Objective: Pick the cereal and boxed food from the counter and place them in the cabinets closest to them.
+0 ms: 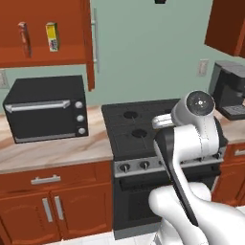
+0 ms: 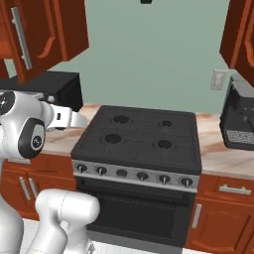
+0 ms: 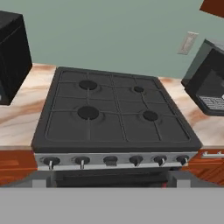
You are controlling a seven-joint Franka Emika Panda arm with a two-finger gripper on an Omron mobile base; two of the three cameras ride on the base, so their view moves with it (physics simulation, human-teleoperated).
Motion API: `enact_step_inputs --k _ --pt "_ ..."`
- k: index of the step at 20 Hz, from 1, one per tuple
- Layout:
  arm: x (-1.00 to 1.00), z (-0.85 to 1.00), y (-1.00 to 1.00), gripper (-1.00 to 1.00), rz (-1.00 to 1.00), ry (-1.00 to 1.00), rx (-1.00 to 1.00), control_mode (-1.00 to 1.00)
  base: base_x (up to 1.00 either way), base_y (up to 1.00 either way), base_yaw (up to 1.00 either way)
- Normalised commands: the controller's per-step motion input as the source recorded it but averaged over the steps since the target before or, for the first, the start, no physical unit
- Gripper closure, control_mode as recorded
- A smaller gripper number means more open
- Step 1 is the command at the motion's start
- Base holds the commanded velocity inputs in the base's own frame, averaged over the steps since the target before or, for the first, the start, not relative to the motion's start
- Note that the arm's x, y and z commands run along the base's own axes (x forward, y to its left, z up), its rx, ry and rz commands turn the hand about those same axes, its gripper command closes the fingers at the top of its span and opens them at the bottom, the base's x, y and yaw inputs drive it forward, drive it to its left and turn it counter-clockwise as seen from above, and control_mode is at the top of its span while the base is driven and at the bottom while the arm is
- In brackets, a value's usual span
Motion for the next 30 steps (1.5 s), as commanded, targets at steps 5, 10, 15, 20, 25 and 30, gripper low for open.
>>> enact_step_inputs --k 5,10,15,20,25,30 --pt "0.00 0.00 0.00 -1.00 0.00 0.00 0.00 1.00 -0.20 -0.69 0.00" --pt "0.00 0.00 0.00 -1.00 0.00 0.00 0.00 1.00 -0.20 -0.68 0.00" --pt "0.00 0.00 0.00 -1.00 0.00 0.00 0.00 1.00 -0.19 -0.67 -0.01" --pt "0.00 0.00 0.00 -1.00 0.00 0.00 0.00 1.00 -0.17 -0.68 0.00" --pt "0.00 0.00 0.00 -1.00 0.00 0.00 0.00 1.00 -0.17 -0.70 0.00" --pt "0.00 0.00 0.00 -1.00 0.00 0.00 0.00 1.00 -0.18 -0.71 0.00"
